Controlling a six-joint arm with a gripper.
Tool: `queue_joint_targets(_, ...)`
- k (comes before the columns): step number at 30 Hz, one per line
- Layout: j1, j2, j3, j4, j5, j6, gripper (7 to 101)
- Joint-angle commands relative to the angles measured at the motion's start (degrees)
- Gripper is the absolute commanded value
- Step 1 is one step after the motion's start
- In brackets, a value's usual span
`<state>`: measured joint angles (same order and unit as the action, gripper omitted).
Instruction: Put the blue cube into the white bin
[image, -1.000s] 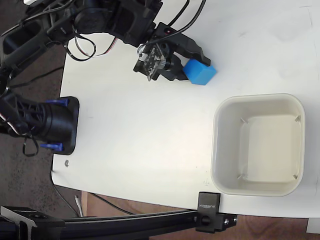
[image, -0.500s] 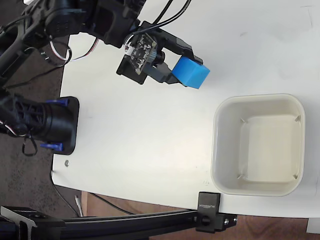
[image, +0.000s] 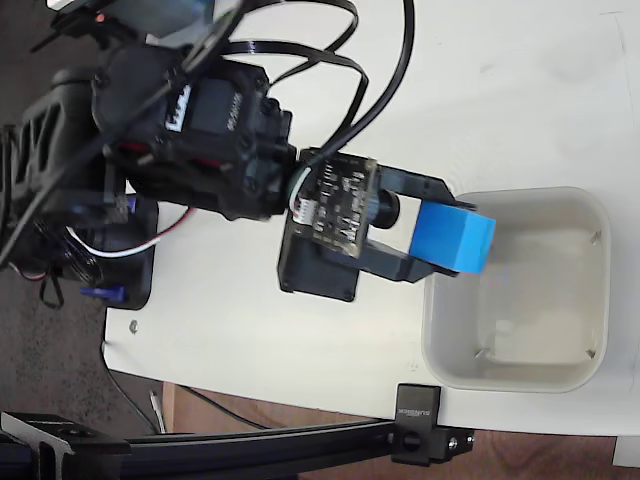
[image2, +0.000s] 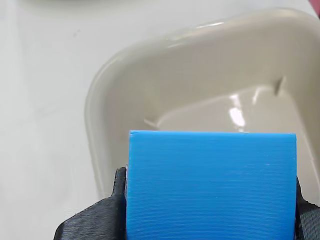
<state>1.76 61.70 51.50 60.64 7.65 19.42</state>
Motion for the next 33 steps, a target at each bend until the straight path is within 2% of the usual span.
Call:
queue_joint_targets(1, 2.64, -0.09, -3.6, -4.22, -5.01, -3.78, 43.8)
queue_joint_targets(9, 5.8, -3.25, -4.31, -10.2, -7.73, -8.35, 49.2)
queue_joint_targets(12, 6.68, -3.6, -4.48, -10.72, -8.0, -9.49, 57.8)
queue_joint_targets(14, 7.03, -3.78, -4.57, -10.63, -8.17, -9.76, 67.5)
queue_joint_targets(15, 7.21, -3.78, -4.57, -10.37, -8.26, -9.84, 75.8)
queue_joint_targets(16, 7.29, -3.69, -4.39, -10.11, -8.26, -10.02, 90.3)
queue_joint_targets(17, 7.38, -3.43, -4.13, -9.84, -8.26, -10.02, 100.0)
queue_joint_targets(23, 8.17, 0.7, 2.81, -12.92, -9.49, -10.72, 100.3)
queue_joint_targets(26, 7.73, 6.5, 8.88, -12.48, -9.76, -14.94, 100.3)
queue_joint_targets(30, 7.56, 22.24, 25.58, -10.11, -9.84, -20.04, 100.3)
queue_joint_targets(33, 7.56, 36.3, 40.87, -8.79, -8.44, -20.74, 100.3)
